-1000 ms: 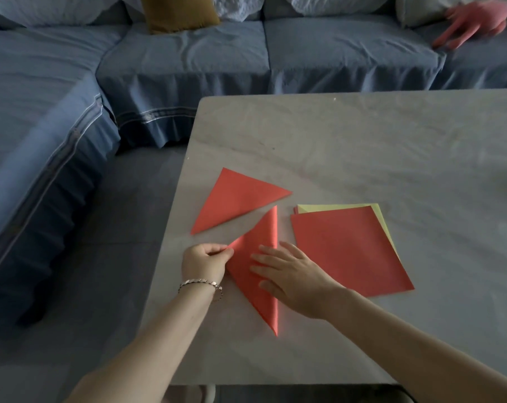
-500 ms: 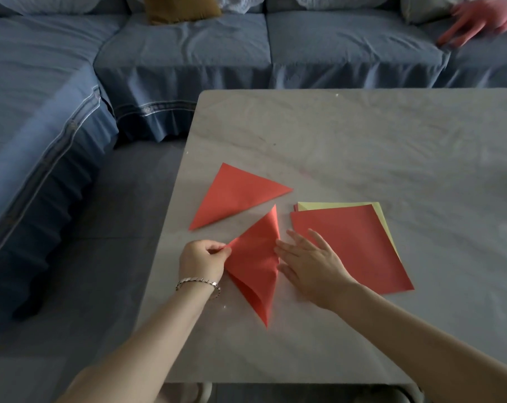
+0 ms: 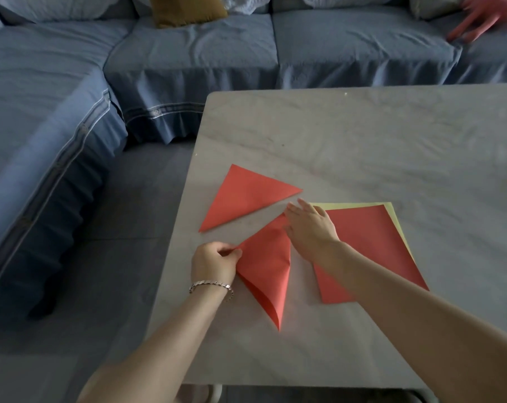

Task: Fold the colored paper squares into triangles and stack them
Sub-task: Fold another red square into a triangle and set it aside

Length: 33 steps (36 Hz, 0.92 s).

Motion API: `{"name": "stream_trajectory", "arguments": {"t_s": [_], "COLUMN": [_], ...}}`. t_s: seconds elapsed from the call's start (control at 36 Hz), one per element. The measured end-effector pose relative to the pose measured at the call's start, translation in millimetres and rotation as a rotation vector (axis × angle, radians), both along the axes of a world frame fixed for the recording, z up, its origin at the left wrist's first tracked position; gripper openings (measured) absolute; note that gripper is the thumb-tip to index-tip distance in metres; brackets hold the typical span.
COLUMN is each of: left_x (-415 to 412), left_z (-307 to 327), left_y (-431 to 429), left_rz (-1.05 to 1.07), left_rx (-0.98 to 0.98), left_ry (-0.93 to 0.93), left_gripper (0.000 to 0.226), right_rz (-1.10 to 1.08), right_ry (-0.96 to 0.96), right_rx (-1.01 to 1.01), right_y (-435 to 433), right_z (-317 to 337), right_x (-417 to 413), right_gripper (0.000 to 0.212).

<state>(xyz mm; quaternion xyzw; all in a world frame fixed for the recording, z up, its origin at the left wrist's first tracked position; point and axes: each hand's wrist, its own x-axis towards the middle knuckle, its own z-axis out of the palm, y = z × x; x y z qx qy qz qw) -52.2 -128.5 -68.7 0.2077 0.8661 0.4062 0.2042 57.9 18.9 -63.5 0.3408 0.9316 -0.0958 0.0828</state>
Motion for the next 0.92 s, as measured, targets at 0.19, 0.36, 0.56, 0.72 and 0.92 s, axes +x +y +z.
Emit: {"name": "stream_trajectory", "arguments": {"t_s": [0.19,0.36,0.56,0.72,0.92], "left_x": [0,1,3,4,4], "left_z": [0,-1,0,0,18], "left_y": [1,0,0,0,5], "left_rz": [0.007,0.004,0.011,0.005,-0.104], "left_rx": [-0.021,-0.019,-0.017,-0.030,0.037], "left_ry": [0.011,0.026,0.028,0.022,0.220], "left_gripper": [0.012,0.011,0.009,0.009,0.005], "right_rz": [0.037,0.146,0.232,0.299,0.390], "right_ry": [-0.052,-0.102,-0.162,-0.143,0.219], "right_rx": [-0.039,-0.044,-0.061,-0.061,-0.204], "right_y": [-8,-24,-56,-79,-68], "right_z": [-6,1,0,-1,-1], "right_x": [13,28,48,64,87], "right_gripper": [0.081,0.107,0.127,0.129,0.096]}}
